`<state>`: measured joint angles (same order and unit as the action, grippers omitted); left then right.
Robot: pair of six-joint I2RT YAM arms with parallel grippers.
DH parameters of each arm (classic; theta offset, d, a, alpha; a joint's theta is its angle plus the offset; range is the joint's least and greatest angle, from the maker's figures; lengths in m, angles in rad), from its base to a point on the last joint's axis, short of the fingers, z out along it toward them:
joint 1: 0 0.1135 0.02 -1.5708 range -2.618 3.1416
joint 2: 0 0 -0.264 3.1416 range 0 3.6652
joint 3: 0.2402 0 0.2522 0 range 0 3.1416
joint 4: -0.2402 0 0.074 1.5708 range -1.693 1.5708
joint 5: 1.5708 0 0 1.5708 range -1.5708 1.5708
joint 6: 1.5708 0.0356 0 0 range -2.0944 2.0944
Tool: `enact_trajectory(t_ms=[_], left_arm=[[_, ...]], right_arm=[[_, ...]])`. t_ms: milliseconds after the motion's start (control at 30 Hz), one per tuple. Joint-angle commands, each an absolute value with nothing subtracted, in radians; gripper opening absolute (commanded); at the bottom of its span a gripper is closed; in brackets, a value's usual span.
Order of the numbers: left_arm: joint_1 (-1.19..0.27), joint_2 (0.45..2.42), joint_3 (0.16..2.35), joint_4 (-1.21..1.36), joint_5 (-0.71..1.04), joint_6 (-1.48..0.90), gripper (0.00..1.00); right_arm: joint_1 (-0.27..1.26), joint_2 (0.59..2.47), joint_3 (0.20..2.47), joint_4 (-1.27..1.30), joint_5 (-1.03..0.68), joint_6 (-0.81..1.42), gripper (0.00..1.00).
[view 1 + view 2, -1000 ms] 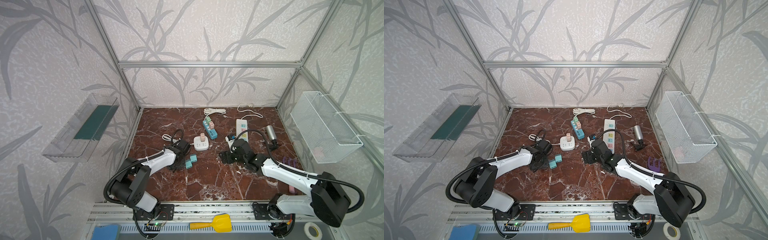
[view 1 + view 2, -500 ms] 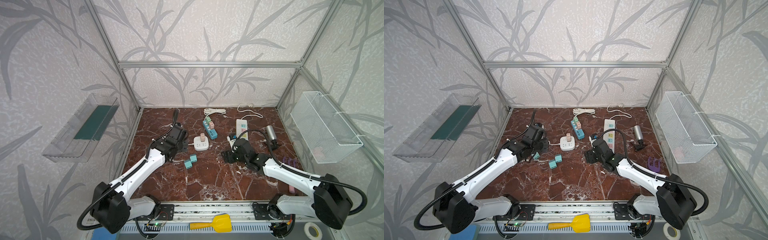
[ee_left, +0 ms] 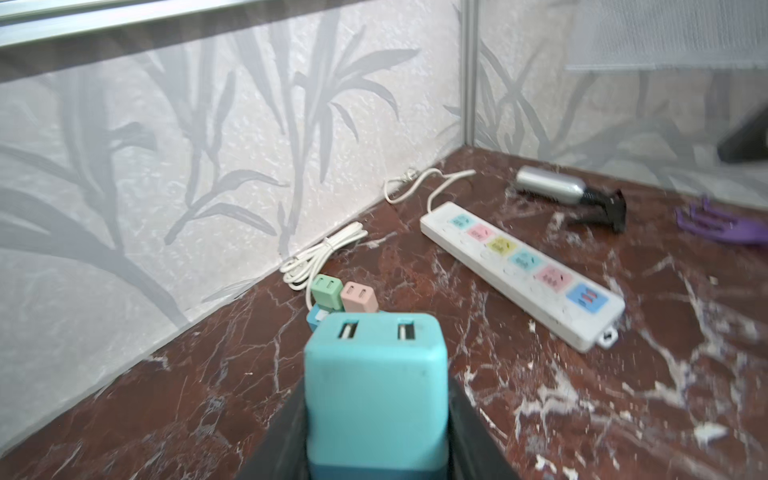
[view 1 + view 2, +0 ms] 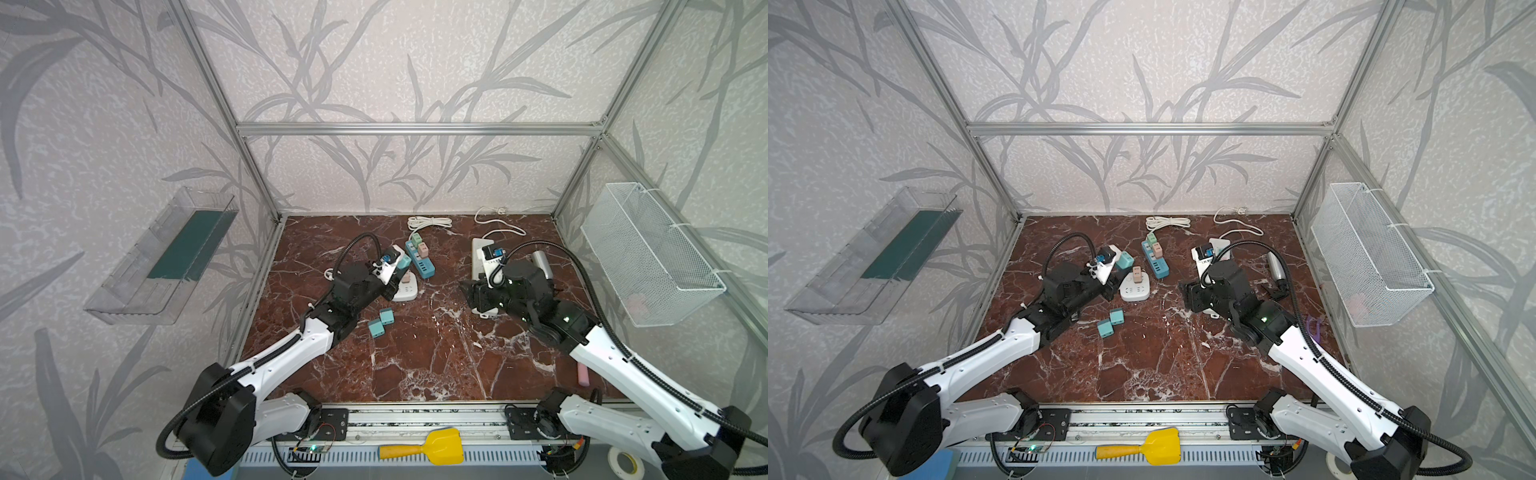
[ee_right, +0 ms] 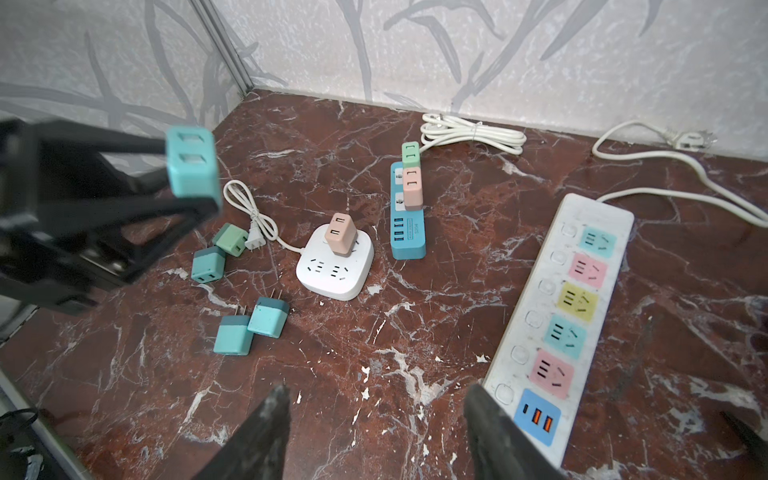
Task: Insert the plug
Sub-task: 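Bring teal adapter to right gripper while right gripper closes on it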
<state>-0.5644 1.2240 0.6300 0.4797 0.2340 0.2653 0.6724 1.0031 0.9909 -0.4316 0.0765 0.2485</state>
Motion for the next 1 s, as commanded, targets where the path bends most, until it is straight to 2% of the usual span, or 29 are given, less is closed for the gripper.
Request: enact_trajectory(t_ms=[0, 133, 233, 333, 467, 700, 967], left_arm=[[-0.586, 1.238, 0.585, 0.791, 0.413, 0.431, 0.0], [-0.593, 1.234, 0.572, 0.77, 0.42, 0.453, 0.0], [-0.609, 1.222, 0.569, 0.726, 0.417, 0.502, 0.0], [-0.619, 1.208, 0.572, 0.675, 0.419, 0.51, 0.0], [-0.633, 1.19, 0.581, 0.623, 0.432, 0.521, 0.0], [-0.634, 1.179, 0.588, 0.62, 0.436, 0.522, 0.0], [-0.644, 1.167, 0.588, 0.617, 0.428, 0.522, 0.0]], right_arm=[[0.672, 0.993, 1.055, -0.521, -0.003, 0.201, 0.66], [0.677, 1.053, 1.117, -0.501, -0.144, 0.241, 0.64], [0.703, 1.125, 1.168, -0.477, -0.18, 0.254, 0.64], [0.708, 1.185, 1.212, -0.441, -0.266, 0.273, 0.7], [0.709, 1.258, 1.266, -0.443, -0.268, 0.296, 0.72], [0.75, 1.379, 1.327, -0.456, -0.224, 0.307, 0.64], [0.759, 1.429, 1.35, -0.469, -0.208, 0.327, 0.54]])
